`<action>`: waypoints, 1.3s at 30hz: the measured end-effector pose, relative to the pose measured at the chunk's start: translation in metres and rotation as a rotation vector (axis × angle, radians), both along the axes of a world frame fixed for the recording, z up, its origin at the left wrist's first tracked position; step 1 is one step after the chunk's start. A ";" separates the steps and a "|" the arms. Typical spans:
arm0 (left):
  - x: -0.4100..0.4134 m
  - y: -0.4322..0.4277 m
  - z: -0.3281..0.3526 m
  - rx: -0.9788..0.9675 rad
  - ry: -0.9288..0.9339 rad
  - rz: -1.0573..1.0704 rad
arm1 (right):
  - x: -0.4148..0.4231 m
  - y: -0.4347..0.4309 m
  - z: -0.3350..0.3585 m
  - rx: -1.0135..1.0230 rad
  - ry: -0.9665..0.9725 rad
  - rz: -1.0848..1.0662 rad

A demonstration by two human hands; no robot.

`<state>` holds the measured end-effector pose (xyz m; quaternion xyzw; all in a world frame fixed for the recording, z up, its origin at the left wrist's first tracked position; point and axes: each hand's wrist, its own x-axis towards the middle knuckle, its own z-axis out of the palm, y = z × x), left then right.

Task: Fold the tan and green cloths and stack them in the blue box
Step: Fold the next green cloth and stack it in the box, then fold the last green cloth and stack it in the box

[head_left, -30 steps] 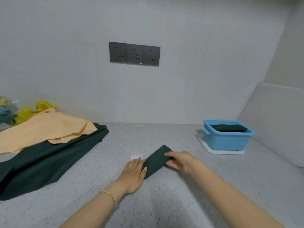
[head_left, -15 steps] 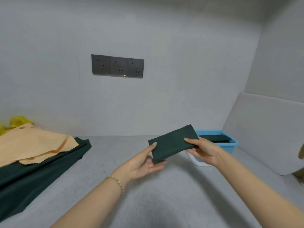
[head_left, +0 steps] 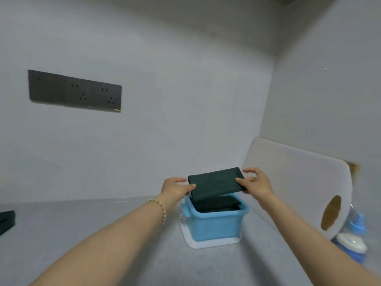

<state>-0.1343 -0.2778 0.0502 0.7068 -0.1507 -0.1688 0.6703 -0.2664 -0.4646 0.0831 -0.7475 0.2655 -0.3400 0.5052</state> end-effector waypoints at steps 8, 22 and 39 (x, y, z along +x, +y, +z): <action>0.019 -0.040 -0.028 0.476 -0.440 0.059 | 0.041 -0.046 -0.063 -0.390 0.323 -0.051; 0.024 -0.068 -0.037 1.102 -0.591 -0.019 | 0.058 -0.059 -0.073 -0.583 0.835 -0.031; 0.033 0.123 -0.103 0.852 -0.801 0.181 | 0.040 0.102 -0.074 -0.743 0.164 0.142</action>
